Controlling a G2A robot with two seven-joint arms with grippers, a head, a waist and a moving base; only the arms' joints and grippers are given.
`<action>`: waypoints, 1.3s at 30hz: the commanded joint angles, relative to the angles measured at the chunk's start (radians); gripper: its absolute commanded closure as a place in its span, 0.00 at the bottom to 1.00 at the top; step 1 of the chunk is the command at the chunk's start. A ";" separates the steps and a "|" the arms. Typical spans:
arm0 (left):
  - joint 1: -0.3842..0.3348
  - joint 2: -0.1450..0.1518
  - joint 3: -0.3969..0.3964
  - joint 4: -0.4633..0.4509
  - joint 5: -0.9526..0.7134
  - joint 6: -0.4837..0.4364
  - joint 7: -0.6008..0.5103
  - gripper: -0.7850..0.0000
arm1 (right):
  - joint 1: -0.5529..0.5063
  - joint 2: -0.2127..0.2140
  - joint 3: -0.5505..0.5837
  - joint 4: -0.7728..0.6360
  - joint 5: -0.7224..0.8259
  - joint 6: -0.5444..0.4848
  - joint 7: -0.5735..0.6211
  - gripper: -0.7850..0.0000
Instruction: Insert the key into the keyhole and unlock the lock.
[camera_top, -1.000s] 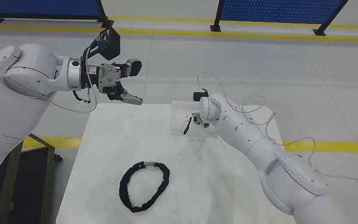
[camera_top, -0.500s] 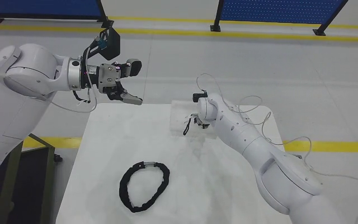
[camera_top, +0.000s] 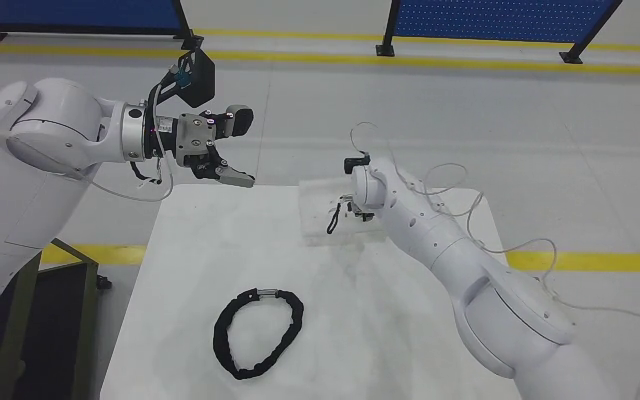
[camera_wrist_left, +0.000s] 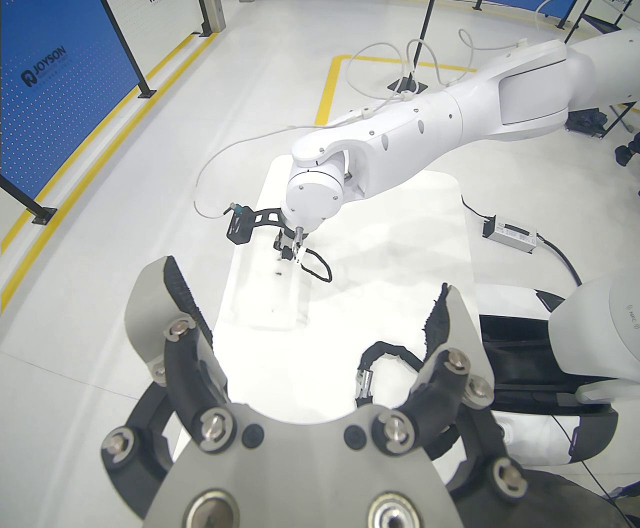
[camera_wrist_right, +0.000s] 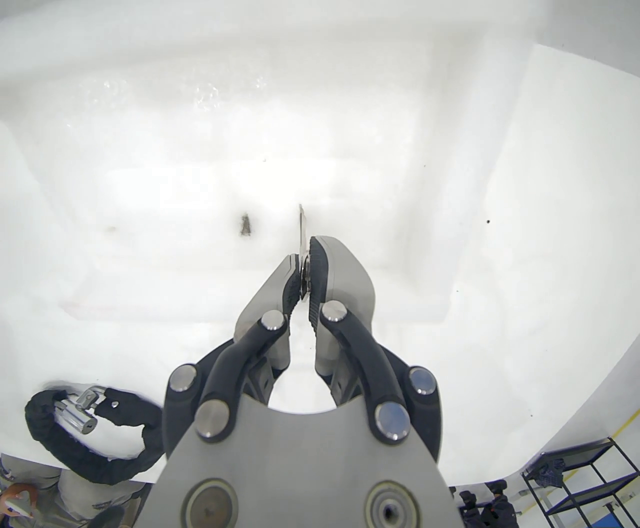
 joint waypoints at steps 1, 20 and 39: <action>0.000 0.000 0.000 0.000 0.000 0.000 0.000 0.00 | 0.005 0.002 0.005 -0.006 -0.010 -0.003 0.011 1.00; 0.000 0.000 0.000 0.000 0.000 0.000 0.000 0.00 | 0.007 -0.012 -0.043 -0.035 -0.225 0.005 0.128 1.00; 0.000 0.000 0.000 0.000 0.000 0.000 0.000 0.00 | 0.039 -0.045 0.028 0.053 -0.183 -0.104 0.142 1.00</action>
